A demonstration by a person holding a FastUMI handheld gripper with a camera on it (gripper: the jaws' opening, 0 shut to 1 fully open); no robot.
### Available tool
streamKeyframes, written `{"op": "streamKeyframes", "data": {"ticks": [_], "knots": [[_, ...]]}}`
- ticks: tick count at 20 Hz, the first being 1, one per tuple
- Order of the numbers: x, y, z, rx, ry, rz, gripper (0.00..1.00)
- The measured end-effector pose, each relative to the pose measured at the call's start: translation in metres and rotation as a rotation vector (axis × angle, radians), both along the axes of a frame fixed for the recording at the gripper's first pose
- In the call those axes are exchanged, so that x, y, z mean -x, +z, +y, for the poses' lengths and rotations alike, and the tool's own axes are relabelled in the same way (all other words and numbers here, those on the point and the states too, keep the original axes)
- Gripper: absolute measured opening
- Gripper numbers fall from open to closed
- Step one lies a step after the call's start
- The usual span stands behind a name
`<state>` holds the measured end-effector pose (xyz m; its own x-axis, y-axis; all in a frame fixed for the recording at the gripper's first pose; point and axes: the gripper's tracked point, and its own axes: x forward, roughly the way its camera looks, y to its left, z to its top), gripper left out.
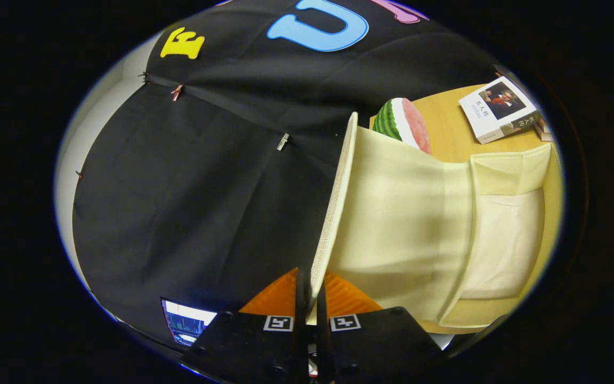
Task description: Open the storage box then place both shoes into the box .Put the left shoe in first, then the right shoe, with the right side of both shoes facing outward in a uniform manner.
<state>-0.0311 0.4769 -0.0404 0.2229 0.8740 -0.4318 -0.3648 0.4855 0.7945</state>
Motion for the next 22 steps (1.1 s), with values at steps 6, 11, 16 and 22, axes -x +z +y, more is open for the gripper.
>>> {"op": "streamKeyframes", "data": {"ticks": [6,11,16,22], "knots": [[-0.013,0.008,-0.028,0.036,-0.017,-0.132,0.97],[-0.032,0.025,-0.105,0.109,-0.078,-0.31,0.98],[-0.068,0.015,-0.237,0.321,-0.216,-0.486,0.98],[-0.089,-0.041,-0.382,0.55,-0.384,-0.475,0.98]]}}
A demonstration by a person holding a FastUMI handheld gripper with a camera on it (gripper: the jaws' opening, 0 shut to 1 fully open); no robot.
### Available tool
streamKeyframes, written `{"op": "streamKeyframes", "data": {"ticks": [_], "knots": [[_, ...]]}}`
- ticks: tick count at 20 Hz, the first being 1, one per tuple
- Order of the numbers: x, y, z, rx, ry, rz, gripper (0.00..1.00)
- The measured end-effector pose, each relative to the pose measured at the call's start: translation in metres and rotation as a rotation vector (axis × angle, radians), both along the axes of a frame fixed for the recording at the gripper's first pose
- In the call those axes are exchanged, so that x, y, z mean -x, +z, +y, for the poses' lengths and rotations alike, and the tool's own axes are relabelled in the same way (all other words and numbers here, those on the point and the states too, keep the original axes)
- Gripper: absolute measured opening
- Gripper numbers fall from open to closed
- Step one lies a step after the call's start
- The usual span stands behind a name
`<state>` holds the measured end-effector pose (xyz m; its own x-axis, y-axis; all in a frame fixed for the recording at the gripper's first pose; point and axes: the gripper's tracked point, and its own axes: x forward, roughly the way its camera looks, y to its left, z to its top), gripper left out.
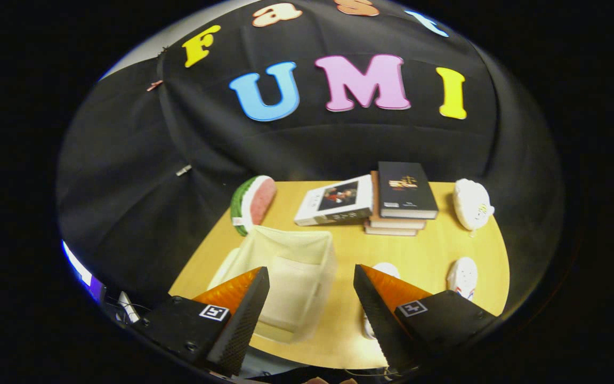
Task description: Open the storage box then place both shoes into the box .Put the left shoe in first, then the right shoe, with the right side of both shoes facing outward in a uniform manner.
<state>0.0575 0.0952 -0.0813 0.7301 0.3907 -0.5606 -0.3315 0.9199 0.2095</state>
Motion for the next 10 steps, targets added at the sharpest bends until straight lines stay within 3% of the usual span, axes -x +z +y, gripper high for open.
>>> {"op": "streamKeyframes", "data": {"ticks": [5,10], "knots": [[-0.013,-0.069,-0.079,0.124,-0.072,0.071,0.99],[-0.013,-0.145,-0.107,0.259,0.004,0.168,0.99]]}}
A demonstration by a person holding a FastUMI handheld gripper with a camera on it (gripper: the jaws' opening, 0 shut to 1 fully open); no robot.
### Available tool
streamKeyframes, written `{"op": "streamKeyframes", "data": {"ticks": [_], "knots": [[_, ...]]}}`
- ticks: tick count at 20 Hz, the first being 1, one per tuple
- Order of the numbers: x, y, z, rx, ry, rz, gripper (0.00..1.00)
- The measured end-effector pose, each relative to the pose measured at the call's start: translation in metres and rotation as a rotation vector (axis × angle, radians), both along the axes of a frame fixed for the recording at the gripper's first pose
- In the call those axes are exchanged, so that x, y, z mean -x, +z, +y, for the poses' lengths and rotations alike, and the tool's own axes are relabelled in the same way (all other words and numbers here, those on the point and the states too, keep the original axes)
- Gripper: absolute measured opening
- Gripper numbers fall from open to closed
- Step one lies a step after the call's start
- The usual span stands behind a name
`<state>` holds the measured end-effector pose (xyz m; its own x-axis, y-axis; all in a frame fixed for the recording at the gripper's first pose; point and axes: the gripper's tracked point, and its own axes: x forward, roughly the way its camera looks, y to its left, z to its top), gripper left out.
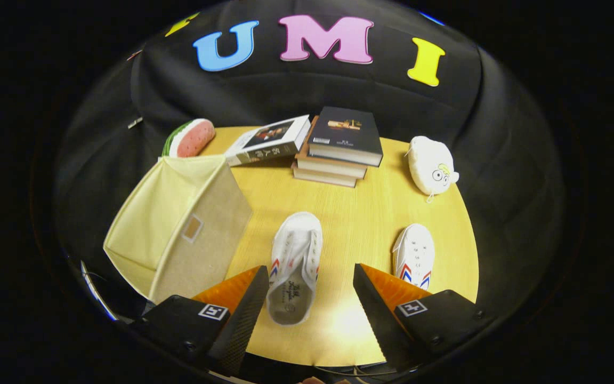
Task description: Open the storage box then place both shoes into the box .Put the left shoe in first, then the right shoe, with the right side of both shoes facing outward in a uniform manner.
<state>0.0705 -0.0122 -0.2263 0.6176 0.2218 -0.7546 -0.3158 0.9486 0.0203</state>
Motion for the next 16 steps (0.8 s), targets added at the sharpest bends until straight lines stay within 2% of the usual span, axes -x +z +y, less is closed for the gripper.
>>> {"op": "streamKeyframes", "data": {"ticks": [8,13,15,16], "knots": [[-0.02,-0.084,-0.021,0.118,0.093,0.126,0.99],[-0.042,-0.102,-0.009,0.036,0.079,0.156,0.99],[-0.045,-0.111,-0.001,-0.008,0.058,0.205,0.89],[-0.043,-0.112,0.004,-0.041,0.049,0.237,0.72]]}}
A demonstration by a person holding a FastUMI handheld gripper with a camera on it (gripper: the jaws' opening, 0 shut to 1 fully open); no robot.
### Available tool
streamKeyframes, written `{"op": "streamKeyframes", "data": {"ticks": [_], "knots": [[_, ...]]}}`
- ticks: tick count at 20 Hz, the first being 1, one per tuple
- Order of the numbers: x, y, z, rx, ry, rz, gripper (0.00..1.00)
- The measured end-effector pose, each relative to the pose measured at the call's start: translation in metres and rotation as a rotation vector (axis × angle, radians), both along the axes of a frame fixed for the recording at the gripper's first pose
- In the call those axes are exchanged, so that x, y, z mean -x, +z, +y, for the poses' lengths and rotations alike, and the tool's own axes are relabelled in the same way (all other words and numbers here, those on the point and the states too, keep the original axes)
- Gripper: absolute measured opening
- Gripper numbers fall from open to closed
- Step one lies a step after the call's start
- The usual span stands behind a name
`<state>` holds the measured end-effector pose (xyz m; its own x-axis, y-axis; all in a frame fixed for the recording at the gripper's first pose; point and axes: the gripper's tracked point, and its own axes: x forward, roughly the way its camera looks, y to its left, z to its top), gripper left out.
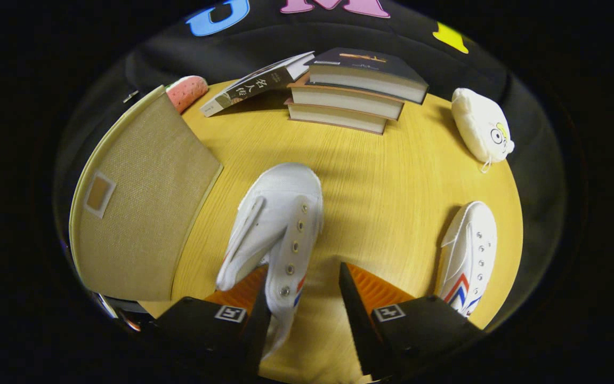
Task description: Open the storage box then place both shoes into the box .Put the left shoe in first, then the right shoe, with the right side of both shoes facing outward in a uniform manner.
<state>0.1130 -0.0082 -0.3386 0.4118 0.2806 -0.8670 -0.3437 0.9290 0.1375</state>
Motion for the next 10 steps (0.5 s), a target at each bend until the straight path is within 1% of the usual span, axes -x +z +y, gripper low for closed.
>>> {"op": "streamKeyframes", "data": {"ticks": [1,2,3,4,5,6,7,8,10], "knots": [[0.001,0.001,0.006,-0.031,-0.028,0.022,0.59],[0.002,0.0,0.007,-0.042,-0.055,0.033,0.36],[0.0,0.001,0.008,-0.05,-0.076,0.032,0.25],[-0.001,0.001,0.007,-0.047,-0.095,0.025,0.19],[0.0,0.002,0.006,-0.052,-0.119,0.033,0.15],[-0.001,0.003,0.006,-0.068,-0.149,0.037,0.08],[-0.001,0.002,0.008,-0.089,-0.18,0.055,0.06],[0.006,0.003,0.008,-0.108,-0.217,0.095,0.06],[0.015,0.012,0.009,-0.145,-0.297,0.131,0.06]]}}
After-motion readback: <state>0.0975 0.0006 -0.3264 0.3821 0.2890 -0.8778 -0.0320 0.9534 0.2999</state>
